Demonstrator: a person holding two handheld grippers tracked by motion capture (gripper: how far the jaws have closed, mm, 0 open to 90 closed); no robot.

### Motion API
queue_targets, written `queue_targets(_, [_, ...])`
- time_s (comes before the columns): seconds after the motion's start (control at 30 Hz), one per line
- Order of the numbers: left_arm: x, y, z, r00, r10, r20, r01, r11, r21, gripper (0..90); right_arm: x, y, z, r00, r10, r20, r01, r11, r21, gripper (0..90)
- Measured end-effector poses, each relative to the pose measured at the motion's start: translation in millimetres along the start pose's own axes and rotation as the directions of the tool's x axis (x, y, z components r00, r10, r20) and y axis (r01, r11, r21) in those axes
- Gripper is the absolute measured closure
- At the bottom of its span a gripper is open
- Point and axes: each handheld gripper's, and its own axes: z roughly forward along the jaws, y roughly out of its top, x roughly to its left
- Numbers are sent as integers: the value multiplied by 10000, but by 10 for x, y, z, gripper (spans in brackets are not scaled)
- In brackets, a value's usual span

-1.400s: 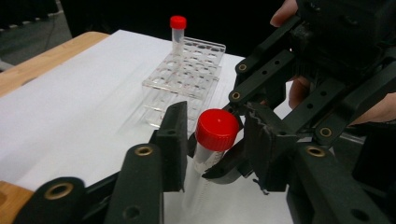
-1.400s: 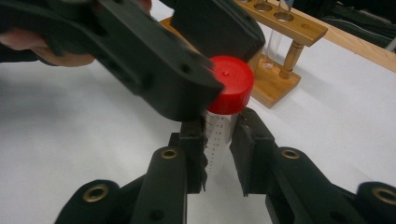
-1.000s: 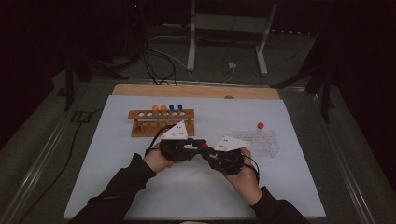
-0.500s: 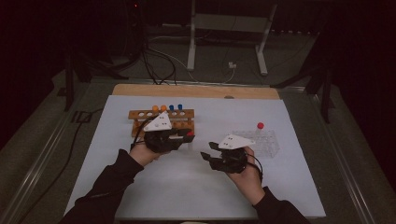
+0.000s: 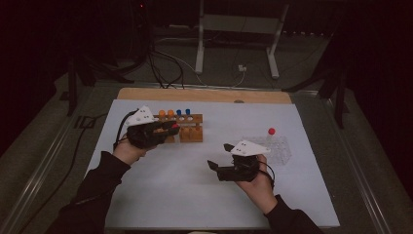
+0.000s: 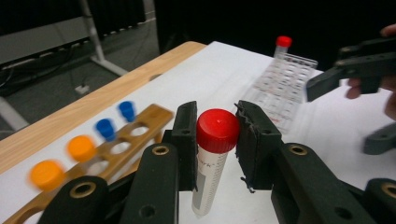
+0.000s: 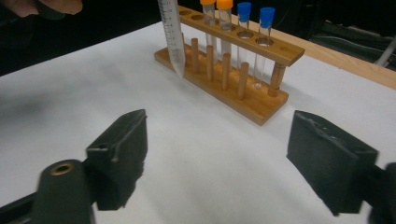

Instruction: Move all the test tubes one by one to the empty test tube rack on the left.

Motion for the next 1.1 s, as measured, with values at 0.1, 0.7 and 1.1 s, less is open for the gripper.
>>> queue_targets(0.1, [74,-3,-54,9997,-80,-219,80,10000,-8,713,4,0,-1,9998,21,206,-19,9999,-102,96])
queue_targets(0.7, [498,119,-302,9855,-213,-1681,140,9989,-449,713,-48,-7,-42,9996,90,-254,-91,9999,-42,0])
queue_targets(1.1, [749,78,-240,9635,-616,-2604,436,9963,-744,714,-58,-20,-41,9993,97,-360,-97,10000,2,0])
